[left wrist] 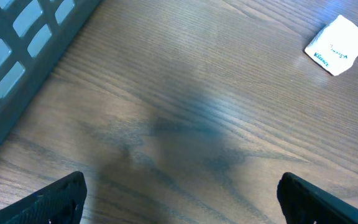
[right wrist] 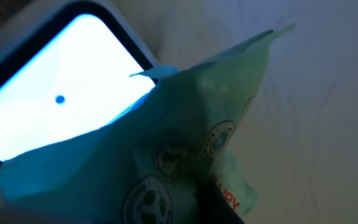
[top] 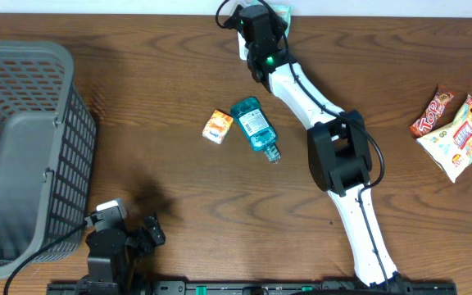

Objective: Scan the item barcode
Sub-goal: 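Carry the wipes pack to the right edge and release it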

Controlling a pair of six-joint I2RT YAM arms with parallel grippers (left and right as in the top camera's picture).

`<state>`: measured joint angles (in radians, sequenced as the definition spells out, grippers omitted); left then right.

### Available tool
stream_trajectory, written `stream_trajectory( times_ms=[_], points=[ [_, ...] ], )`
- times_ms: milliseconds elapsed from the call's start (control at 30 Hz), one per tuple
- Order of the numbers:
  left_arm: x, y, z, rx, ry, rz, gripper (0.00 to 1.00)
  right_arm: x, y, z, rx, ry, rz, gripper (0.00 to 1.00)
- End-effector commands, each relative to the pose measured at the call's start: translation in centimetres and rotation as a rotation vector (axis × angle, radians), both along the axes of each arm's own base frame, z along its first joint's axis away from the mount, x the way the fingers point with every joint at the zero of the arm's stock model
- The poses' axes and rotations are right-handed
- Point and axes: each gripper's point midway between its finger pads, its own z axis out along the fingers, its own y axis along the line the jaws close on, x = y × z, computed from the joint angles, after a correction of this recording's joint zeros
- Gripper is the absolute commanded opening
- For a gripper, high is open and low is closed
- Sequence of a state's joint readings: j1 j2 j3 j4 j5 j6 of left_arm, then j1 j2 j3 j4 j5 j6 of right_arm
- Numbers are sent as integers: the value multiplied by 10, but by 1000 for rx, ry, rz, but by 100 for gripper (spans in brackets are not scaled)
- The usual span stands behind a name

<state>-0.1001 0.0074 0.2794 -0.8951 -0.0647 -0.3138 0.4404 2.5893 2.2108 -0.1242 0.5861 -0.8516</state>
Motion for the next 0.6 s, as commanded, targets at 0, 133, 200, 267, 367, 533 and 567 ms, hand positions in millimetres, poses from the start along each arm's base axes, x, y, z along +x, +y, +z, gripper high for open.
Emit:
stream_trajectory(
  times_ms=[0,133,200,267,367,533,567],
  points=[
    [-5,-1,-7,10,35,-15,98,-3,-25,39,2,-40,-104,1],
    [-5,-1,-7,10,35,-15,98,-22,-79,67,76,0,-274,1],
    [-5,-1,-7,10,35,-15,98,-33,-118,69,114,41,-373,1],
    [-5,-1,-7,10,35,-15,98,-45,-164,59,161,89,-498,1],
    [-5,-1,-7,10,35,-15,98,-67,-227,27,199,210,-645,1],
    [-5,-1,-7,10,35,-15,98,-113,-311,-34,306,413,-827,1],
    [-5,-1,-7,10,35,-15,98,-123,-330,-43,321,429,-876,1]
  ],
)
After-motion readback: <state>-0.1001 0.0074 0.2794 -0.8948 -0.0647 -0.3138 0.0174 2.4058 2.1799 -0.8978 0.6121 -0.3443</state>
